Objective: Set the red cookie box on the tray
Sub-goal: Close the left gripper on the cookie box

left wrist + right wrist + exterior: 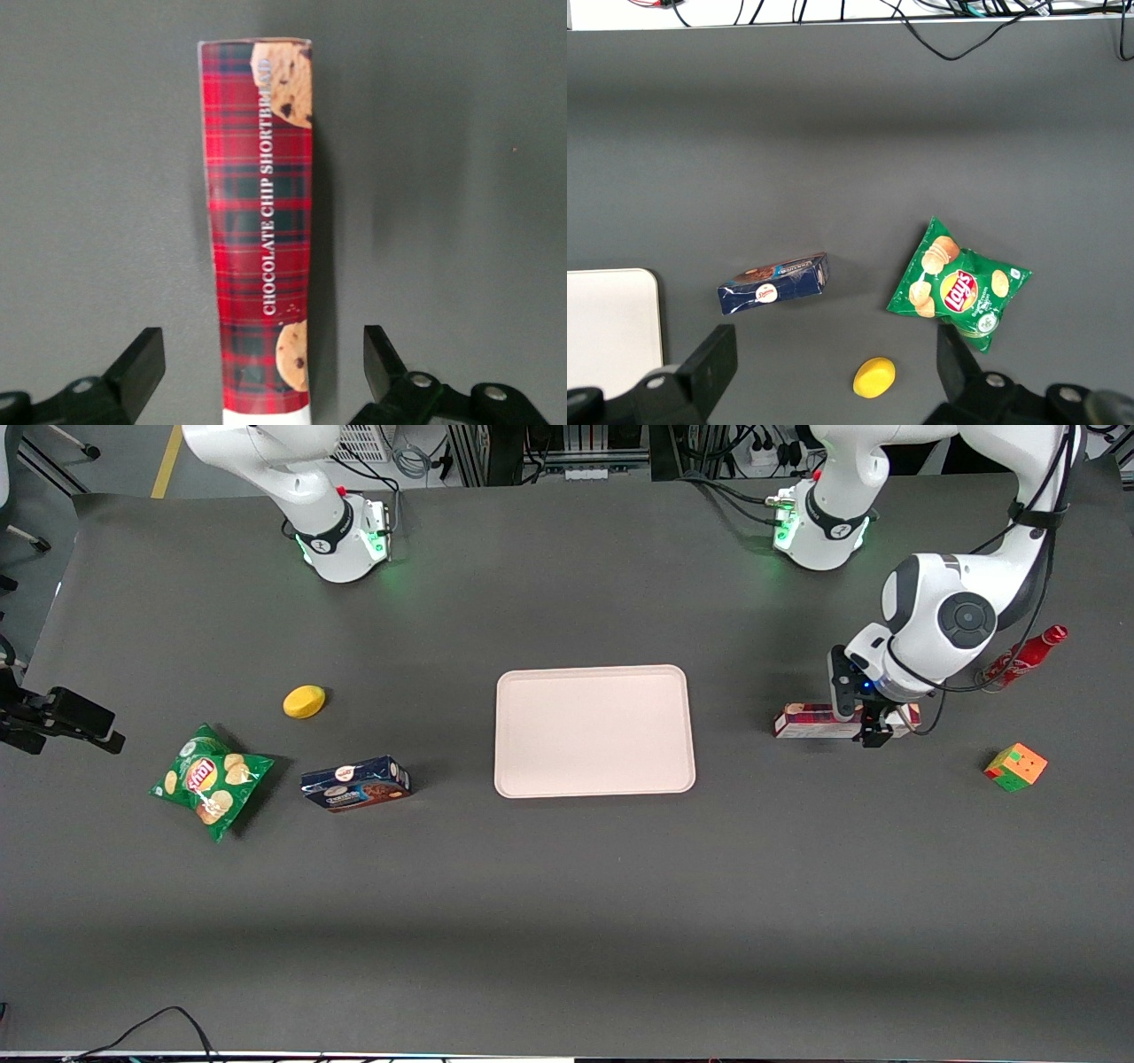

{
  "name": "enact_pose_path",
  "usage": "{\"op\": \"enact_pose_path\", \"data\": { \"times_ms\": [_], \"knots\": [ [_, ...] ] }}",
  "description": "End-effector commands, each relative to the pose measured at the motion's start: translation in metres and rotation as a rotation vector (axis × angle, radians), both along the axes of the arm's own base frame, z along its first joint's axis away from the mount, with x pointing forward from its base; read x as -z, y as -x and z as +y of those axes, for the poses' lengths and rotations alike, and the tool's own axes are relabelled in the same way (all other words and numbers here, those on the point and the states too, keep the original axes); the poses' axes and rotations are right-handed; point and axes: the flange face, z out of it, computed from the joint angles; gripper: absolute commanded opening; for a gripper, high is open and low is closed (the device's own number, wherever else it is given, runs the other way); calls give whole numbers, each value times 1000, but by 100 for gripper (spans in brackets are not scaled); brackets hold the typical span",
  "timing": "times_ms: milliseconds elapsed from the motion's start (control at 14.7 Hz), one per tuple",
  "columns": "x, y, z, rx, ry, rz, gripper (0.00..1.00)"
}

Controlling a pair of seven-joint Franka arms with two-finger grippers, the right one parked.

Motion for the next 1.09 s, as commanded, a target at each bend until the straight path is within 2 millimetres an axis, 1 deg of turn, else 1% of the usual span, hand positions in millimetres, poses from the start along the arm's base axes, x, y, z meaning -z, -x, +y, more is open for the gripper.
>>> {"op": "enact_pose_path", "data": {
  "times_ms": [0,68,136,205,341,409,477,545,614,750,886,1023],
  "knots": [
    [20,9,7,-9,14,-1,100],
    [21,9,8,-14,16,2,100],
    [21,9,8,-19,18,2,98],
    [22,9,8,-21,19,4,88],
    [24,8,5,-14,19,7,60],
    [23,6,5,-13,20,4,42],
    [23,6,4,-11,20,4,22],
    [21,3,3,-8,20,-2,6],
    [18,-1,2,-7,21,-11,0],
    [9,-11,-6,5,23,-31,0],
    [-5,-27,-9,4,25,-42,0],
    [-31,-51,-10,0,24,-36,0]
  ]
}}
